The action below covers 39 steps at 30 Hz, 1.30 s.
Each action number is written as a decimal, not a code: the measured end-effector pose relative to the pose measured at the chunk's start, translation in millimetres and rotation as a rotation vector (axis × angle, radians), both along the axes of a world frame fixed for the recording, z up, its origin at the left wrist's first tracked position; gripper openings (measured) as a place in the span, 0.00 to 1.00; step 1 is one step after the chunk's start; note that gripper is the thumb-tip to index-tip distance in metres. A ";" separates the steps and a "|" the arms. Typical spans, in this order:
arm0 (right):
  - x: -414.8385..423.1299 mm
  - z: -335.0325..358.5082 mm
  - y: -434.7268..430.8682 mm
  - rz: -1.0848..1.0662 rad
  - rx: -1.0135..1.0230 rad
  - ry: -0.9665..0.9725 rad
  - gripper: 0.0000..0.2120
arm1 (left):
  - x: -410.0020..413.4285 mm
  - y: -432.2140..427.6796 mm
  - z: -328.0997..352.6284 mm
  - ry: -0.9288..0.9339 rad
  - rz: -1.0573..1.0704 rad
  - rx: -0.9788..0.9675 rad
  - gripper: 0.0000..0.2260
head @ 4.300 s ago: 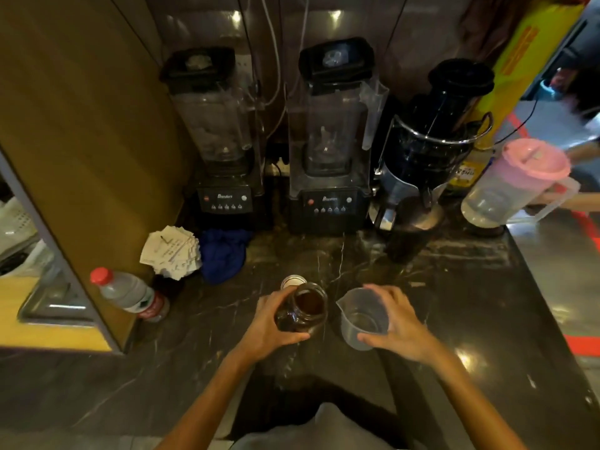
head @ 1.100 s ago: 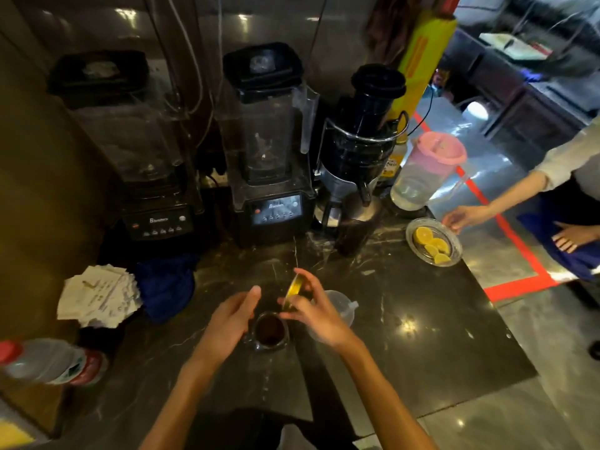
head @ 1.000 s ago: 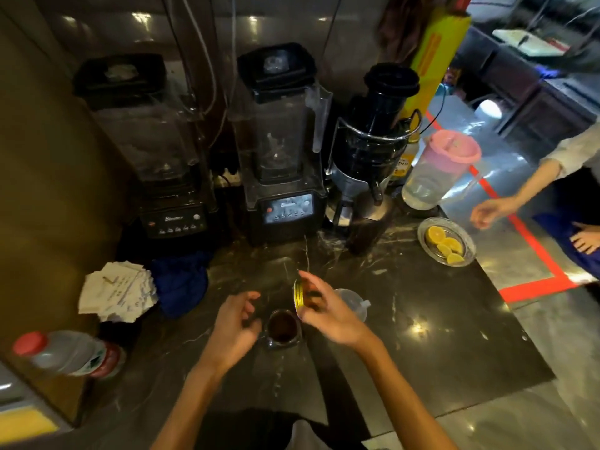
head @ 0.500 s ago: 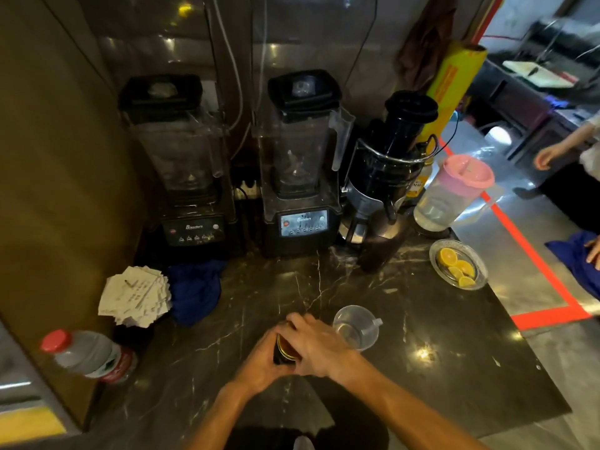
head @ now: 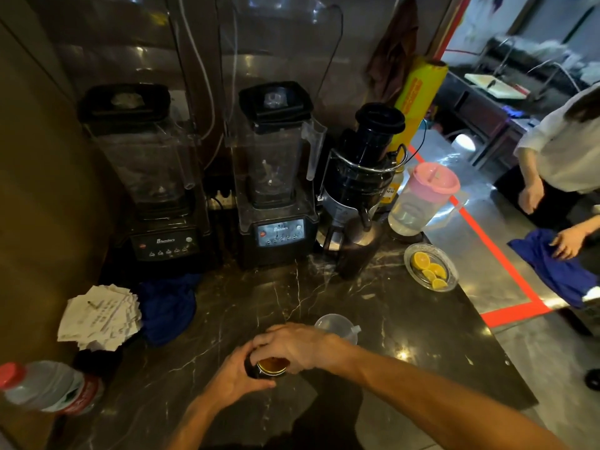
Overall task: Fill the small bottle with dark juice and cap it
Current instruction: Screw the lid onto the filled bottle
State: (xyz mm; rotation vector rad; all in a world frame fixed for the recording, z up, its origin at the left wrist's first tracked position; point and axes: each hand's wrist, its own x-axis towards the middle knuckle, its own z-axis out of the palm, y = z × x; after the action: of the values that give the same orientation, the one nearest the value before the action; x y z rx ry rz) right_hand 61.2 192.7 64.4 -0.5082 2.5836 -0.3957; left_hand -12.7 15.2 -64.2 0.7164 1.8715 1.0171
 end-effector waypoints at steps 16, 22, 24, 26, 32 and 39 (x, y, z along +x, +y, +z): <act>1.8 -8.5 -10.5 -0.056 0.109 0.064 0.33 | 0.8 -1.1 -5.5 0.053 0.006 -0.022 0.44; -2.0 -9.7 -4.3 -0.004 0.045 0.054 0.29 | -3.8 0.2 -0.5 0.073 -0.055 -0.013 0.40; -1.6 -10.8 -4.9 -0.028 0.048 0.037 0.30 | -3.5 0.0 0.5 0.071 -0.048 -0.018 0.40; 0.3 -11.0 -5.8 -0.088 0.040 0.006 0.32 | -2.9 -0.4 0.1 0.077 -0.051 -0.013 0.39; 14.9 -21.6 -25.3 -0.460 0.106 -0.012 0.33 | 0.7 -1.2 -0.6 0.100 -0.045 0.005 0.39; 20.2 -31.4 -47.6 -0.703 0.500 0.085 0.38 | 7.5 -1.0 -2.8 0.075 0.012 0.016 0.41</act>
State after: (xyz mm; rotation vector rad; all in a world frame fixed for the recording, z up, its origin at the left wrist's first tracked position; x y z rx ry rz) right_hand 81.4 145.2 33.0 0.5796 2.7339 0.0692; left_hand -5.2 14.3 -66.9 0.7635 1.9359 1.0266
